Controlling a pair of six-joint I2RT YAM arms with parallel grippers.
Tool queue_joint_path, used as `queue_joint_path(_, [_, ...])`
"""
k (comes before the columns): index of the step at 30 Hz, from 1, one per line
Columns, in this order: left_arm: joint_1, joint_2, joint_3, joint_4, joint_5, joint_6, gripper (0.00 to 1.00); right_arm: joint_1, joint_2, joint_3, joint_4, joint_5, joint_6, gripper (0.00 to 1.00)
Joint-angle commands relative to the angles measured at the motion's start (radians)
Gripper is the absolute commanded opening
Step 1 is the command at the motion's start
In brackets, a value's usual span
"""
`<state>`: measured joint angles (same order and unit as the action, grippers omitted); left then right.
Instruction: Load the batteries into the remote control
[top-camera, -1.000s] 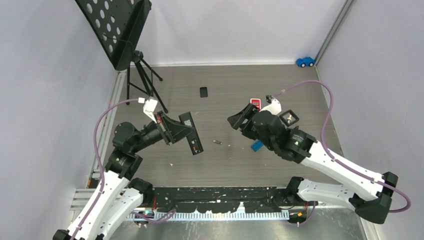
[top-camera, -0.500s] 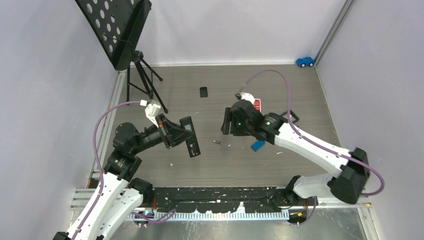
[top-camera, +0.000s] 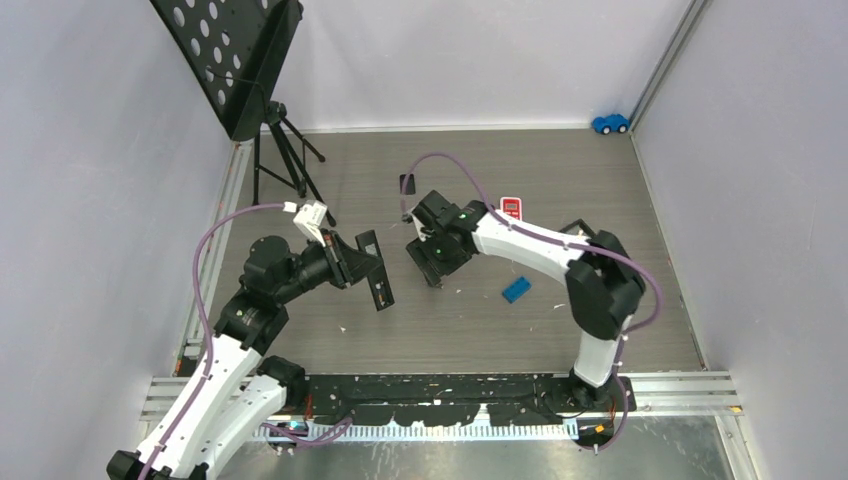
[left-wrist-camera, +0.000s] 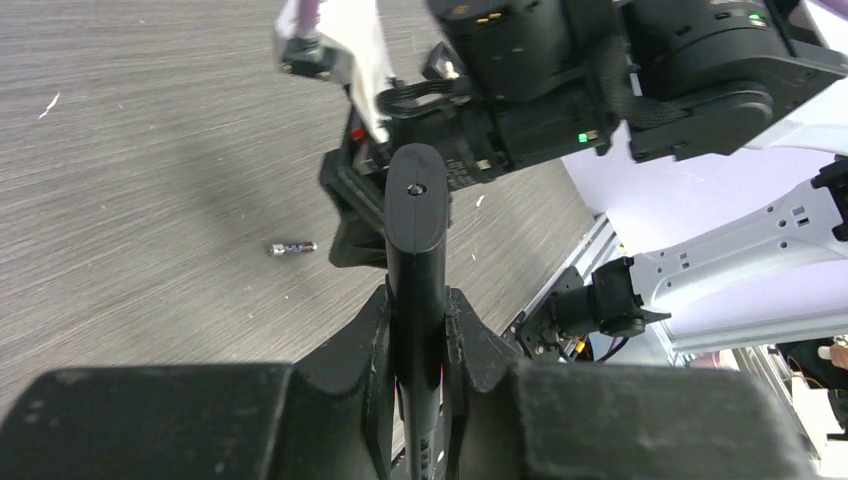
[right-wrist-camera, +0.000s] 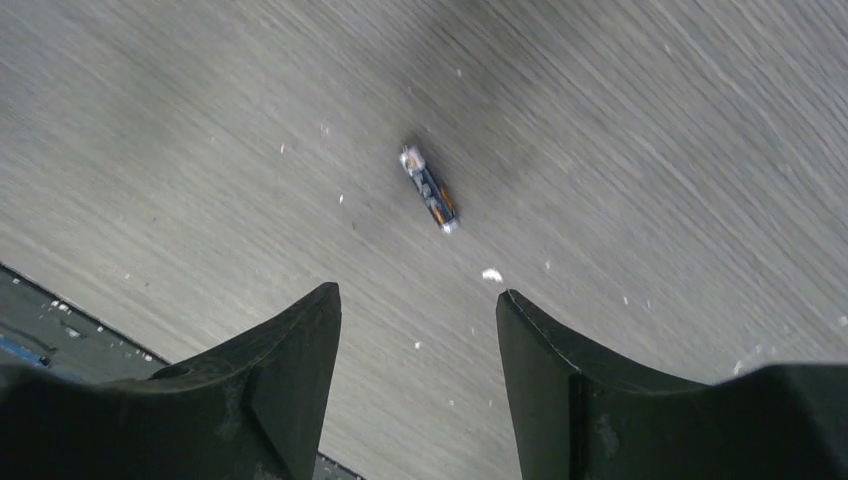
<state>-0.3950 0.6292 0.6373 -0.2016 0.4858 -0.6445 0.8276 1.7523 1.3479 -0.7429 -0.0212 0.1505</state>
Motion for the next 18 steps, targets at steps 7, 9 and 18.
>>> queue_joint_path(7, [-0.001, 0.022, 0.052, -0.001, -0.036, 0.023, 0.00, 0.009, 0.207, 0.152, -0.056, -0.013, -0.098, 0.55])
queue_joint_path(9, [-0.001, 0.022, 0.052, -0.001, -0.035, 0.023, 0.00, 0.008, 0.219, 0.159, -0.048, -0.017, -0.090, 0.55])
queue_joint_path(18, [-0.001, 0.010, 0.070, -0.045, -0.047, 0.021, 0.00, 0.010, 0.172, 0.154, 0.003, -0.020, 0.125, 0.52])
